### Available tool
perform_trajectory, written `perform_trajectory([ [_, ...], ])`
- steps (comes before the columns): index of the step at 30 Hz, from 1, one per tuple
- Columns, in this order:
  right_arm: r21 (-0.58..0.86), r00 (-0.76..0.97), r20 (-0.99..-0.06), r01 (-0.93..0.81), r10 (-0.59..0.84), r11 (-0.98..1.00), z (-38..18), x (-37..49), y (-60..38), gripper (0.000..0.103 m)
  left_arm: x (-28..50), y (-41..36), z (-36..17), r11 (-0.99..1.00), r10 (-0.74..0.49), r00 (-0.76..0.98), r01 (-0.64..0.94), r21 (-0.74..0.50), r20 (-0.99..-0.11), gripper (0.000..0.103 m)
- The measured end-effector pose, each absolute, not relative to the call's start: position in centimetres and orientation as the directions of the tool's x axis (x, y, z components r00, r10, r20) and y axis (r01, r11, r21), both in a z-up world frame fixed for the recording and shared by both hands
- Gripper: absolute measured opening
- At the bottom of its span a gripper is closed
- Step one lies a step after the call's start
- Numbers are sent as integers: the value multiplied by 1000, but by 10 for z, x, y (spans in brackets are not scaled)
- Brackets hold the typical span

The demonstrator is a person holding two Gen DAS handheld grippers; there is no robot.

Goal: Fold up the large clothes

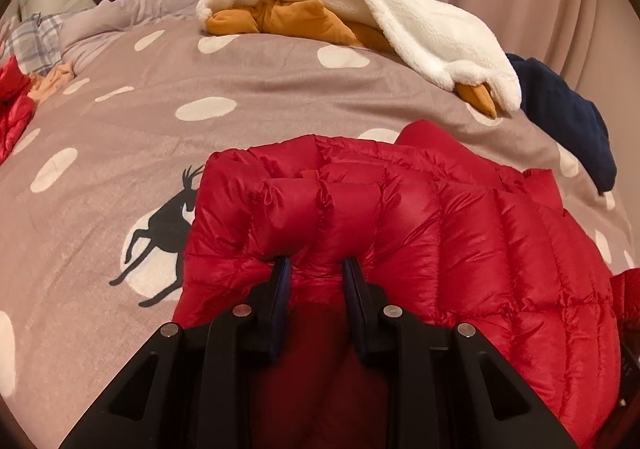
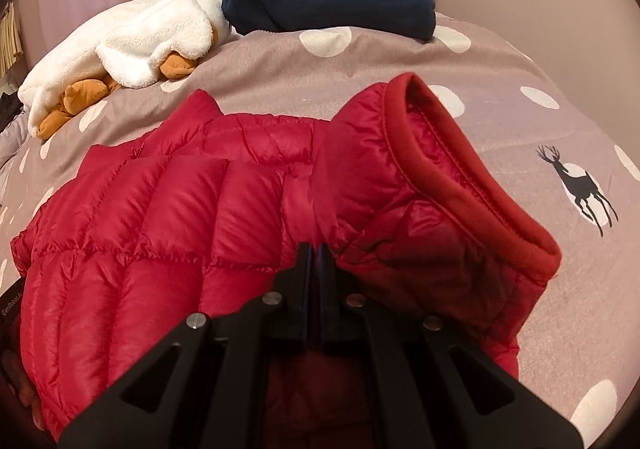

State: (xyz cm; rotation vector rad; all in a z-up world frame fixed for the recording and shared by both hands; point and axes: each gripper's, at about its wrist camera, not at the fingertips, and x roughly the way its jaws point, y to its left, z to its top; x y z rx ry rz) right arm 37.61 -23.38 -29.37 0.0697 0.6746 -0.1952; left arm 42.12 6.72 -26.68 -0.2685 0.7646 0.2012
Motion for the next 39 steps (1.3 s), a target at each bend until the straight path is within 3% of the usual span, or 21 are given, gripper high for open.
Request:
perform_trajectory([
  [16,47,774,-622,191,-120,981,-293,373,-241,2,417,77,-264,930,18,729,-263,-256,-684,28],
  [25,78,777,-622,180,-93,981,-292,371,-244,3,415,84,-261,910,-61,746,-231,-343,-663,39],
  [29,80,742,-665,180,-82,980,-278,355,-248,6,395,94,-240,906,-125,707,-204,-370,-696,43],
  [30,73,737,-670,190,-93,979,-271,342,-249,15,383,100,-232,897,-145,717,-196,-397,-681,59],
  [31,76,744,-661,198,-99,977,-264,328,-250,45,367,106,-223,892,-148,734,-191,-410,-663,76],
  [32,90,768,-633,206,-104,974,-253,304,-254,67,349,114,-211,892,-130,757,-192,-408,-641,81],
  [33,97,791,-600,219,-118,971,-246,285,-258,101,330,121,-201,892,-114,783,-191,-410,-612,89],
  [34,96,813,-560,251,-156,963,-238,266,-261,102,311,130,-192,887,-102,805,-192,-420,-584,98],
  [35,80,832,-507,304,-223,949,-228,240,-266,103,293,139,-185,872,-95,821,-204,-445,-563,101],
  [39,61,837,-478,334,-266,941,-215,189,-281,102,233,173,-173,822,-58,841,-265,-504,-538,102],
])
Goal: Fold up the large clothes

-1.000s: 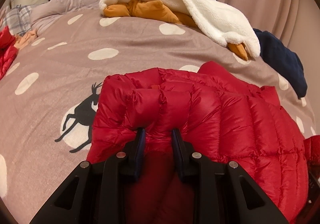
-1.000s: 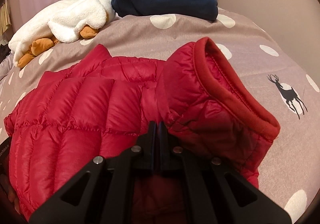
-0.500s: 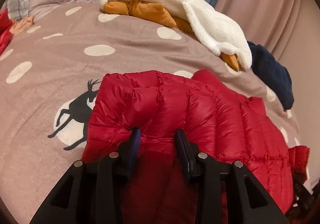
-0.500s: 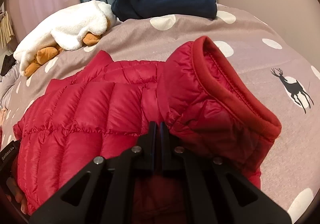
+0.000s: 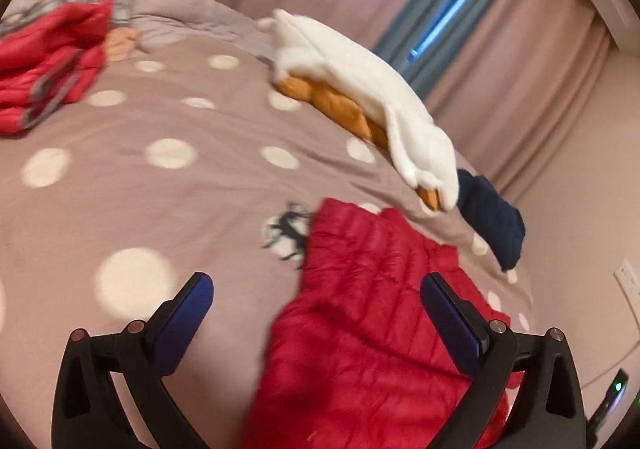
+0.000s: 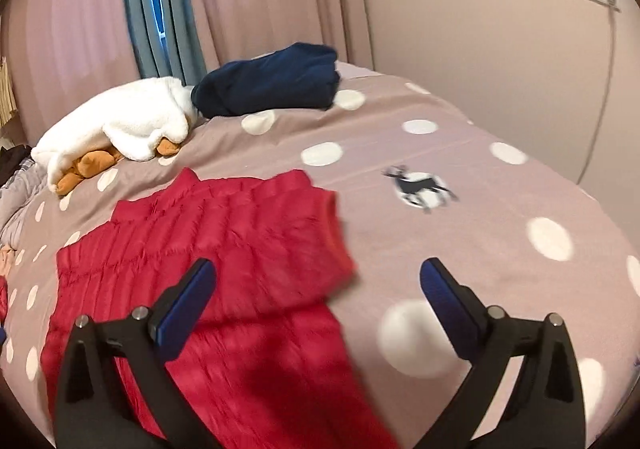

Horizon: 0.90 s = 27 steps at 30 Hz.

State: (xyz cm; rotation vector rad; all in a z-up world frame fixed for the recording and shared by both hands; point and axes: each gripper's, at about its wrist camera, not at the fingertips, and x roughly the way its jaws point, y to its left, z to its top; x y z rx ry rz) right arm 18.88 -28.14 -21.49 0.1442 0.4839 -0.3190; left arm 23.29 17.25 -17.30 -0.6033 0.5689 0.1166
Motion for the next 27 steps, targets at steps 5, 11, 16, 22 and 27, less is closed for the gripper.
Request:
perform_trajectory([
  [5,51,824,-476,376,-308,925,-218,136,-296,102,200,177,-182,864,28,769,-340,-371,-639,102],
  [11,66,802,-513,391,-304,918,-232,100,-308,102,162,172,-216,872,22,703,-360,-330,-711,102],
  [16,124,766,-578,422,-281,898,-256,75,-320,102,134,174,-249,815,-39,631,-428,-390,-774,102],
  [22,263,741,-645,443,-186,857,-292,49,-328,102,107,134,-255,837,-145,624,-336,-431,-768,102],
  [27,325,747,-654,419,-119,848,-316,27,-302,102,92,99,-261,719,-369,641,-261,-644,-673,102],
])
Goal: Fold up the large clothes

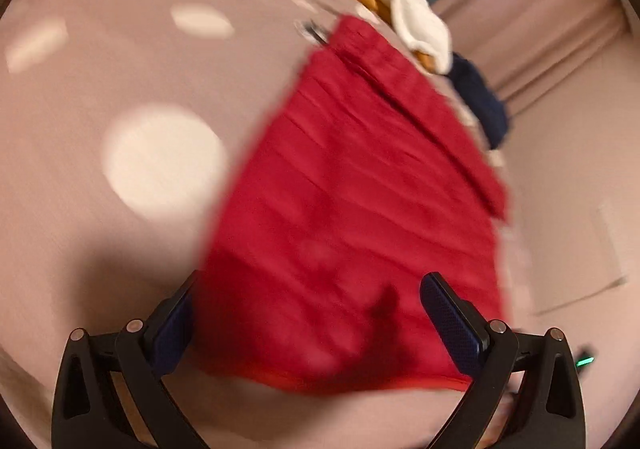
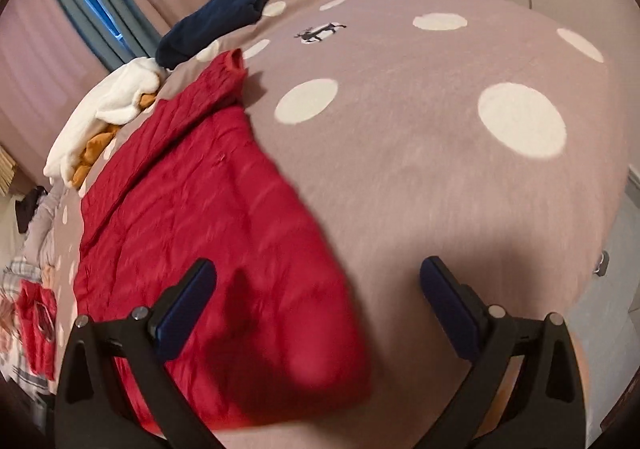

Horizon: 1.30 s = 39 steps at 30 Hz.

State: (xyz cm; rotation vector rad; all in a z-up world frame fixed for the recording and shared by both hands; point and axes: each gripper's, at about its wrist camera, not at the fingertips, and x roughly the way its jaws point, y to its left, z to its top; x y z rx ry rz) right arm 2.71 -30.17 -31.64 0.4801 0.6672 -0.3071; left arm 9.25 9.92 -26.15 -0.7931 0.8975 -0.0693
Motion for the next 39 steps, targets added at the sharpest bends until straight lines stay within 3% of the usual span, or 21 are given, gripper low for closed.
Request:
perform_trajectory([
  [3,378,759,-650,349,-23,857,-321,17,-276,103,93,84,-264,647,-445,650,-242,-723,-616,102],
  [7,436,772,-631,275,74,857,-325,19,-246,103,104,61,-261,688,-428,637,-231,-689,-641,102],
  [12,402,761,-645,263,67,877,-326,38,-226,103,121,59,-266,628,-449,666,-239,-741,-595,102],
  [23,395,791,-610,247,52,885,-327,71,-234,99,159,59,-270,678,-395,699,-216,-703,-596,99],
  [26,356,802,-597,260,5,898,-330,73,-236,81,159,64,-273,701,-332,709,-256,-665,-623,76],
  [28,330,807,-590,270,-26,904,-332,74,-237,67,158,66,-277,748,-258,714,-279,-603,-651,50],
  [30,293,811,-582,279,-61,915,-334,75,-236,58,154,68,-282,766,-233,731,-269,-584,-642,42],
  [34,242,818,-563,300,-119,923,-337,73,-235,43,151,64,-283,802,-181,739,-271,-533,-649,36],
  [39,220,815,-566,296,-126,929,-336,73,-239,31,150,56,-277,828,-120,738,-294,-477,-664,34],
])
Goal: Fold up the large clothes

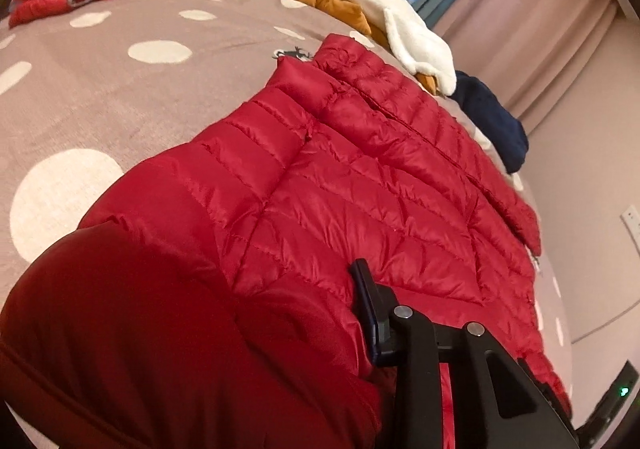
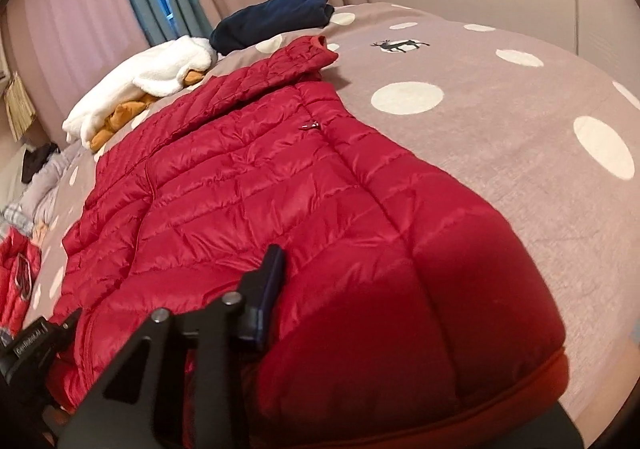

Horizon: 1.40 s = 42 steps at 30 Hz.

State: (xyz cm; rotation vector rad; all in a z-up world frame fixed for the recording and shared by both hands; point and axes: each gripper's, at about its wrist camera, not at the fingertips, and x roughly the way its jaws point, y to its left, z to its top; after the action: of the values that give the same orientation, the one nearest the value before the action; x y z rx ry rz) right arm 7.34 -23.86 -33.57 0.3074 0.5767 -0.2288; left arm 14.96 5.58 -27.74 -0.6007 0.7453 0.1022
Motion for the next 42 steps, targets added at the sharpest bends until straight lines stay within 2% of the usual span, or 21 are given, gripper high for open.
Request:
perform_trajectory([
  [4,217,814,-569,284,-116,934,-328,69,-241,22,148,47,-266,880,-60,743,-276,-387,-667,30],
  [7,227,824,-555,281,-114,932,-320,64,-239,18,142,48,-256,885,-52,753,-269,-380,-656,27],
  [10,196,849,-513,256,-123,947,-303,57,-234,15,137,48,-242,890,-27,771,-272,-367,-637,26],
  [12,175,874,-469,229,-123,958,-286,50,-230,14,130,44,-224,907,7,806,-255,-336,-592,26],
  [16,215,909,-407,192,-91,958,-255,42,-231,14,117,41,-195,924,36,855,-226,-308,-518,25],
  [21,274,936,-349,154,-51,949,-227,30,-233,14,104,51,-163,905,26,884,-219,-364,-467,24],
  [32,217,977,-208,104,-58,971,-168,-9,-217,14,71,41,-109,932,68,944,-176,-317,-322,23],
  [35,197,976,-207,114,-73,974,-168,-4,-214,14,81,42,-112,931,79,936,-192,-310,-343,23],
  [42,190,959,-270,138,-83,972,-183,9,-216,14,88,40,-127,935,106,913,-226,-272,-394,23],
])
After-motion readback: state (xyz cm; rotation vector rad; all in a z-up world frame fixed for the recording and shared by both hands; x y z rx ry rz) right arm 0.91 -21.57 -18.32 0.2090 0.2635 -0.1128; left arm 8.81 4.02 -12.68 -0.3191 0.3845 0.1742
